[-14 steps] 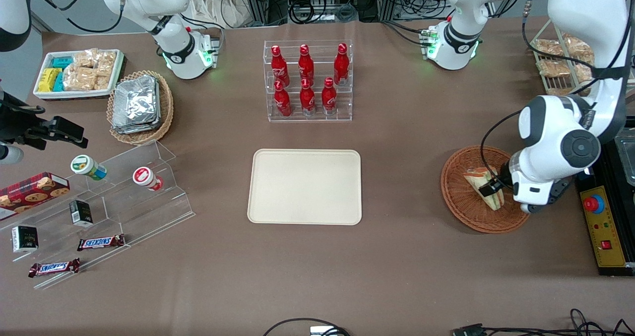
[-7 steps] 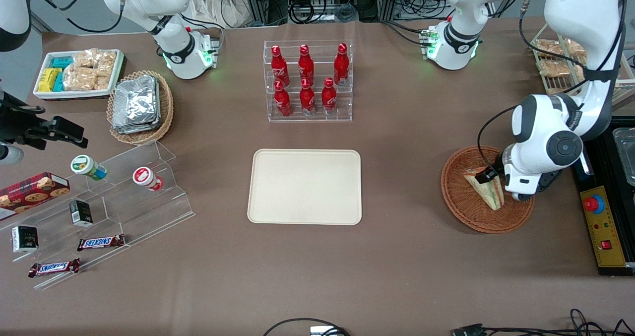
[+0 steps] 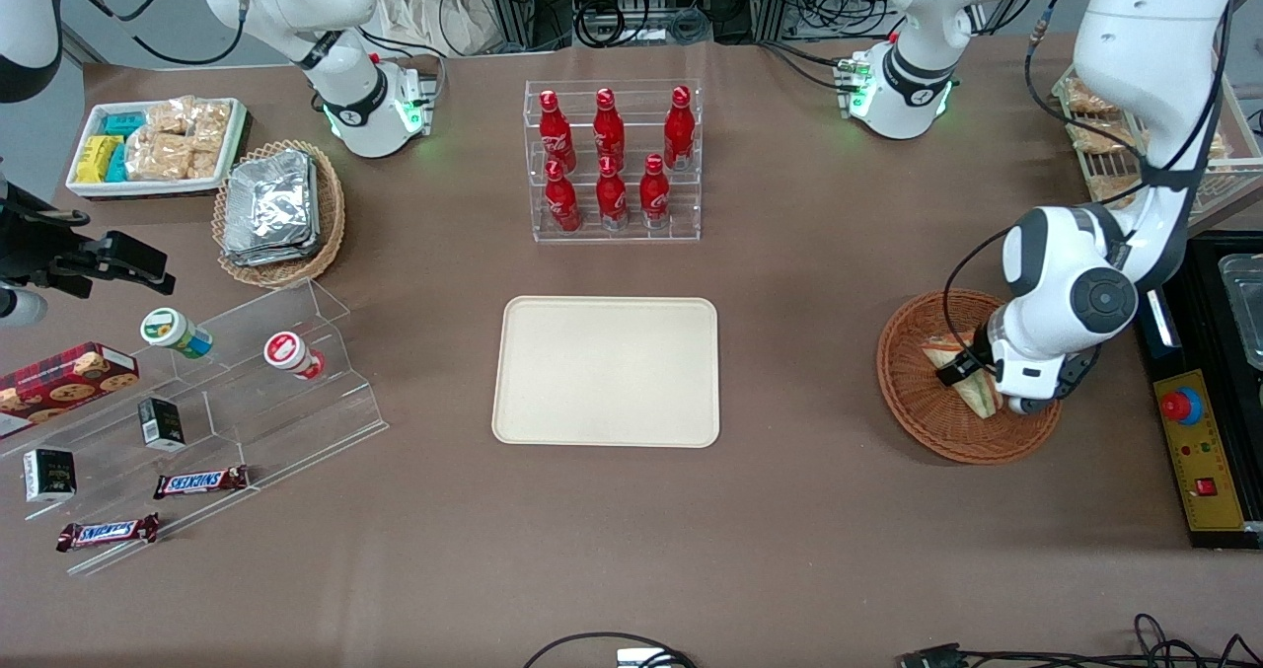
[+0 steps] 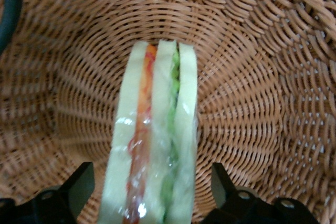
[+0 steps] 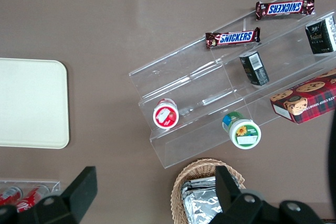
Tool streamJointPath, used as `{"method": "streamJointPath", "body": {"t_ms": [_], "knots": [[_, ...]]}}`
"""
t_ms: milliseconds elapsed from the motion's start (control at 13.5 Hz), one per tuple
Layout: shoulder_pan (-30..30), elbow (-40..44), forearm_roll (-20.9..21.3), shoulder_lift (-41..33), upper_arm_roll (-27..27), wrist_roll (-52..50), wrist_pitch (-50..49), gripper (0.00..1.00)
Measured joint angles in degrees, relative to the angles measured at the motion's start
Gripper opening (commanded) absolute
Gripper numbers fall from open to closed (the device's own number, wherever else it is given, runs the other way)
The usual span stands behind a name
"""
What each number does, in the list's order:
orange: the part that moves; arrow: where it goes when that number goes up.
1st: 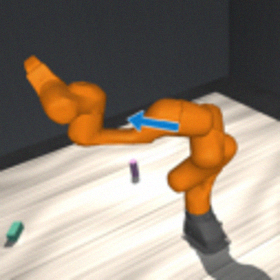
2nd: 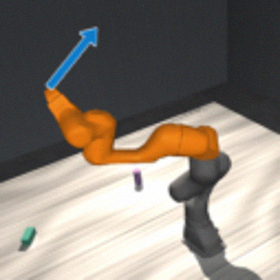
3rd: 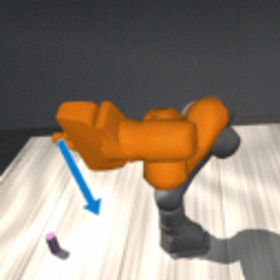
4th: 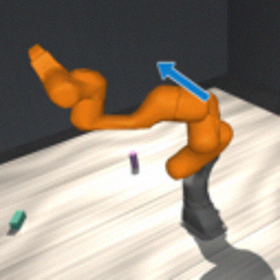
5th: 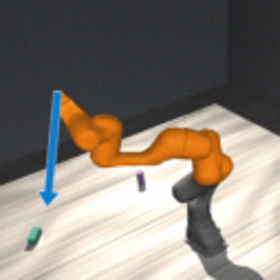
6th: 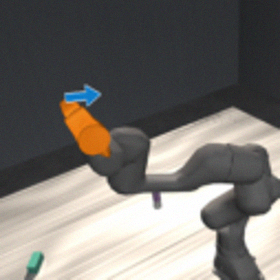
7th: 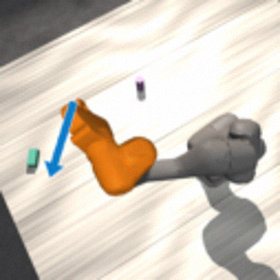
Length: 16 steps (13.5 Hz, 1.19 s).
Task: Place sandwich from basket to tray
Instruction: 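Close the left gripper on the wrapped sandwich wedge, then lift the sandwich out of the basket and carry it over the cream tray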
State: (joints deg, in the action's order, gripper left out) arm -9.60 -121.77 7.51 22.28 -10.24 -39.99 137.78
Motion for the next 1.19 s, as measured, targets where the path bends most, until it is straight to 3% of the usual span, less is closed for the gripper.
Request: {"method": "streamJointPath", "body": {"t_ms": [444,815,963,1185], "knots": [[-0.9,3.6,0.1,-0.4,0.0,-0.1,-1.1,0.00],[-0.2,20.0,0.2,-2.1,-1.5,5.4,-27.9,0.00],[3.6,27.2,0.1,-2.4,-2.5,5.5,-35.5,0.00],[13.4,32.7,-0.2,-2.1,-3.0,5.2,-38.0,0.00]]}}
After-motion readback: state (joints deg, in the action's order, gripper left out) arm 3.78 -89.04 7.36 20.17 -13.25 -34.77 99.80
